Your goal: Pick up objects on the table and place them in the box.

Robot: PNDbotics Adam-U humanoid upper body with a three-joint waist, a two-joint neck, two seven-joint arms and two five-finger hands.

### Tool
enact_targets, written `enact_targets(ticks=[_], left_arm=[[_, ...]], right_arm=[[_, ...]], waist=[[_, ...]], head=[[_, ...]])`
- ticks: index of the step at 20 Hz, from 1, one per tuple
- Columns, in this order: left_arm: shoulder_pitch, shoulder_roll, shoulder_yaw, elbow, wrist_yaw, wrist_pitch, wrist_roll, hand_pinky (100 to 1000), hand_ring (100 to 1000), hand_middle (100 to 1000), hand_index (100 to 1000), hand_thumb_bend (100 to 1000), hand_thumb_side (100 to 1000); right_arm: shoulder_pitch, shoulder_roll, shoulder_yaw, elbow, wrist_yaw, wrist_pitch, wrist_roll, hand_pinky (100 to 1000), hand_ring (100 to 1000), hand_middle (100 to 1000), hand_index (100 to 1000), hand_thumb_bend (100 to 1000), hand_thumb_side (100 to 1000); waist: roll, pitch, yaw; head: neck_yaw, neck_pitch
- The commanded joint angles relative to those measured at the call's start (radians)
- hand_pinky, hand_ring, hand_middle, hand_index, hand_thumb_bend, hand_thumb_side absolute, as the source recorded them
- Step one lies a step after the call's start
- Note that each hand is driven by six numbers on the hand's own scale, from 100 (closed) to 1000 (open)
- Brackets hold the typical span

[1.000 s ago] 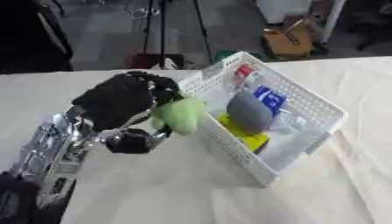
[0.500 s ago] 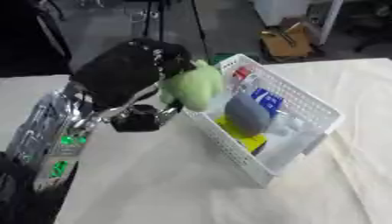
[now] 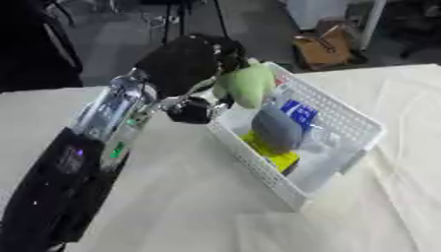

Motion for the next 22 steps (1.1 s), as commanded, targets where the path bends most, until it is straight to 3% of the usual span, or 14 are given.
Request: enact_targets(ticks=[1,9,11,13,14,16,18,21,22], left_arm=[[-0.046,-0.007,0.023,0.081,-0.033,-0.006,0.048,688,775,788,485,100,329],[-0.103,-0.028,0.049,0.258,-0.115,-0.014,0.214,678,770,787,498,100,333],[-0.116,-0.03,0.054,0.296,-0.137,-0.016,0.25,683,786,805,621,100,357],[-0.125,-0.031,0.057,0.325,-0.157,-0.021,0.271,685,790,808,650,100,361],[-0.127,-0.031,0.057,0.335,-0.166,-0.025,0.274,714,856,877,998,163,411],[-0.132,-0.03,0.05,0.35,-0.192,-0.049,0.244,720,872,891,1000,194,435],[-0.134,-0.032,0.048,0.35,-0.21,-0.073,0.209,747,933,964,1000,336,532],[-0.135,-0.033,0.051,0.34,-0.219,-0.085,0.19,756,944,974,1000,373,559],[-0.136,-0.033,0.052,0.337,-0.22,-0.086,0.19,790,991,1000,1000,522,671]], right_arm=[[-0.02,0.001,0.005,-0.017,-0.011,-0.007,0.002,773,703,617,777,100,866],[-0.036,0.009,0.013,-0.017,-0.02,-0.015,0.008,773,703,616,777,100,865],[-0.04,0.01,0.015,-0.017,-0.022,-0.017,0.01,773,703,616,777,100,868],[-0.041,0.011,0.016,-0.017,-0.023,-0.017,0.011,773,704,616,777,100,867],[-0.041,0.011,0.016,-0.017,-0.023,-0.018,0.012,773,704,616,776,100,866],[-0.04,0.01,0.017,-0.017,-0.025,-0.018,0.012,773,704,616,776,100,866],[-0.04,0.01,0.018,-0.017,-0.027,-0.018,0.013,773,704,616,776,100,864],[-0.04,0.011,0.019,-0.017,-0.028,-0.019,0.014,773,704,616,776,100,864],[-0.04,0.01,0.019,-0.017,-0.028,-0.019,0.014,773,704,616,776,100,863]], waist=[[-0.008,-0.012,-0.004],[-0.005,0.003,-0.026],[-0.004,0.006,-0.032],[-0.003,0.007,-0.035],[-0.003,0.007,-0.035],[-0.001,0.008,-0.035],[0.0,0.008,-0.036],[0.001,0.009,-0.038],[0.002,0.009,-0.039]], head=[[0.013,-0.016],[0.029,-0.037],[0.032,-0.042],[0.034,-0.044],[0.034,-0.044],[0.033,-0.044],[0.033,-0.045],[0.033,-0.047],[0.033,-0.047]])
